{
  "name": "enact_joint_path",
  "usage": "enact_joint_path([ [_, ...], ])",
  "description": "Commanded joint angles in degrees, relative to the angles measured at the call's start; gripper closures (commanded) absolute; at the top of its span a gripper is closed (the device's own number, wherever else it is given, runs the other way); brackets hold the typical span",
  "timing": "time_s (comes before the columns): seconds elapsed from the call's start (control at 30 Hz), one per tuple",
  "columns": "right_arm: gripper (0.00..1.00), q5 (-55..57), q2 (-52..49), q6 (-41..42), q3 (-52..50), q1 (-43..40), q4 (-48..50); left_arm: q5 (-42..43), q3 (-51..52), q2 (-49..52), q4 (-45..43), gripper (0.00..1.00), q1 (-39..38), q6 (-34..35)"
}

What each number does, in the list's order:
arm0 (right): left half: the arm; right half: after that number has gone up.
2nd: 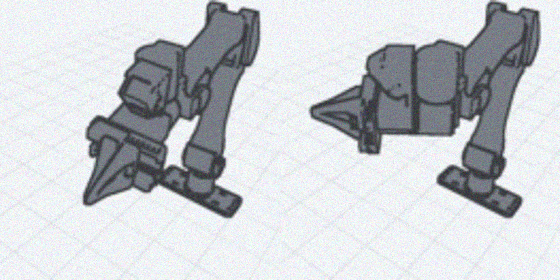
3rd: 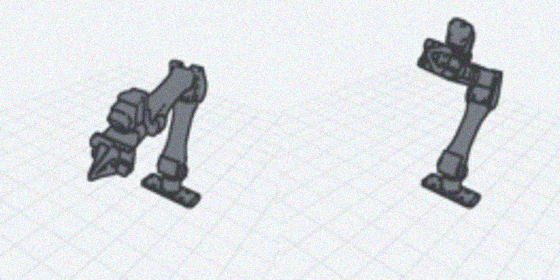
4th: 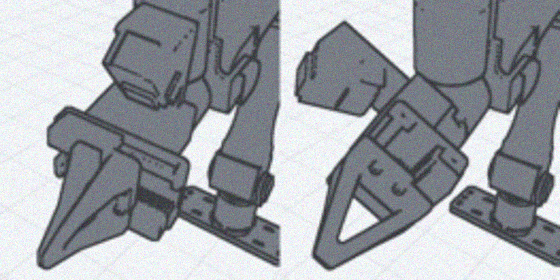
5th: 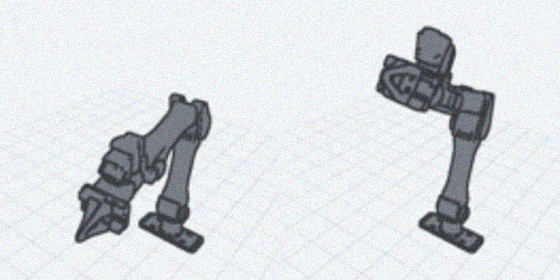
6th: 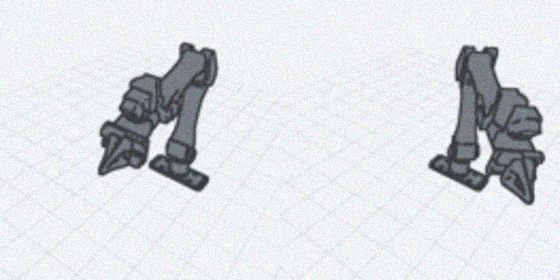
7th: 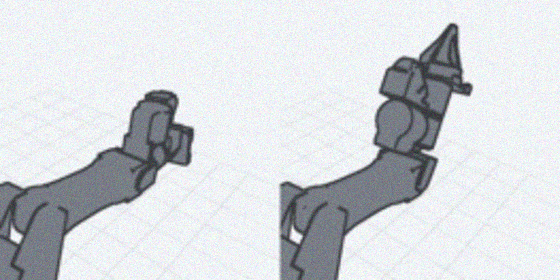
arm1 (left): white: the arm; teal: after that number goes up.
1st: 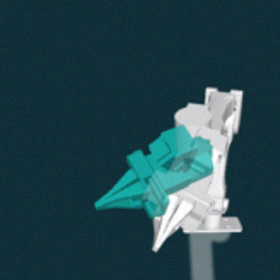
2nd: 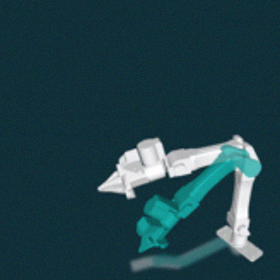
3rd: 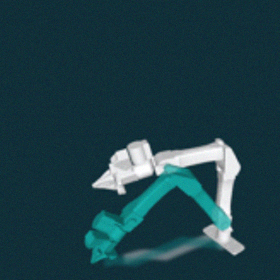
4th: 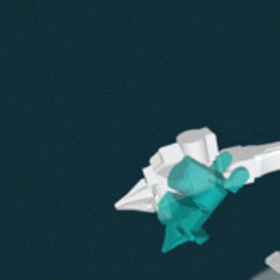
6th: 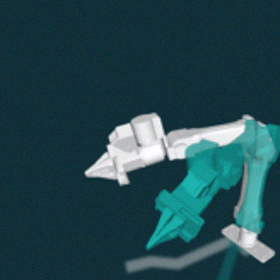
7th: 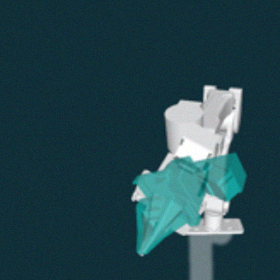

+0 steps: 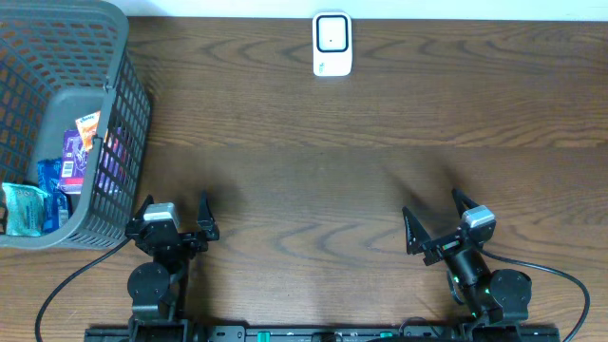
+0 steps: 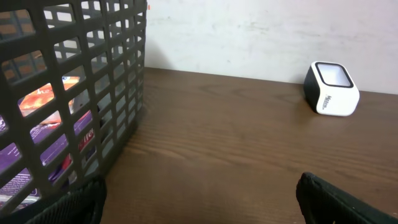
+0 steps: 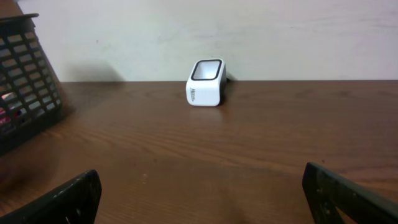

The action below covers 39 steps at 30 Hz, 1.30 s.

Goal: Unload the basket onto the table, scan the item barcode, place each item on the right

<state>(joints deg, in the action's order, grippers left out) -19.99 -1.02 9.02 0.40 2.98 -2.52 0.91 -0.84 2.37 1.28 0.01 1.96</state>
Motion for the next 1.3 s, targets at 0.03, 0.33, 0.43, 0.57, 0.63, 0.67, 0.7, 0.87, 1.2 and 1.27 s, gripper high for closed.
enact_joint_path([
  [0.03, 0.01, -1.14, -0.11, 0.98, -0.09, 0.33, -0.22, -2.67, 0.59, 0.07, 2.49, 0.02, 0.31, 0.85],
  [0.33, 0.01, -1.14, -0.11, 0.98, -0.09, 0.33, -0.22, 25.24, 0.59, 0.07, -15.76, 0.02, 0.31, 4.55],
  [0.43, 0.01, -1.14, -0.11, 0.98, -0.09, 0.33, -0.22, 24.11, -0.42, 0.13, -31.54, 0.02, 0.31, 10.43],
  [0.57, 0.01, -1.14, -0.11, 0.98, -0.09, 0.33, -0.22, 18.93, -6.69, 1.36, -32.85, 0.02, 0.31, 13.57],
  [0.63, 0.01, -1.14, -0.11, 0.98, -0.09, 0.33, -0.22, 18.95, -11.45, 4.13, -30.71, 0.02, 0.31, 13.57],
  [0.67, 0.01, -1.11, -0.11, 0.98, -0.09, 0.33, -0.22, 19.15, -14.51, 6.43, -28.76, 0.02, 0.31, 13.60],
  [0.7, 0.01, -1.14, -0.11, 0.98, -0.09, 0.33, -0.22, 19.63, -17.46, 8.83, -26.67, 0.02, 0.31, 13.60],
  [0.87, 0.01, -1.11, -0.11, 0.98, -0.09, 0.33, -0.22, 28.20, -38.42, 25.99, -6.75, 0.02, 0.31, 13.31],
  [1.2, 0.01, -1.14, -0.11, 0.98, -0.09, 0.33, -0.22, 72.19, -65.72, 56.94, -13.90, 0.02, 0.59, 19.26],
  [1.27, 0.01, -1.11, -0.11, 0.98, -0.09, 0.33, -0.22, 70.82, -69.46, 60.61, -13.79, 0.02, 1.57, 27.58],
])
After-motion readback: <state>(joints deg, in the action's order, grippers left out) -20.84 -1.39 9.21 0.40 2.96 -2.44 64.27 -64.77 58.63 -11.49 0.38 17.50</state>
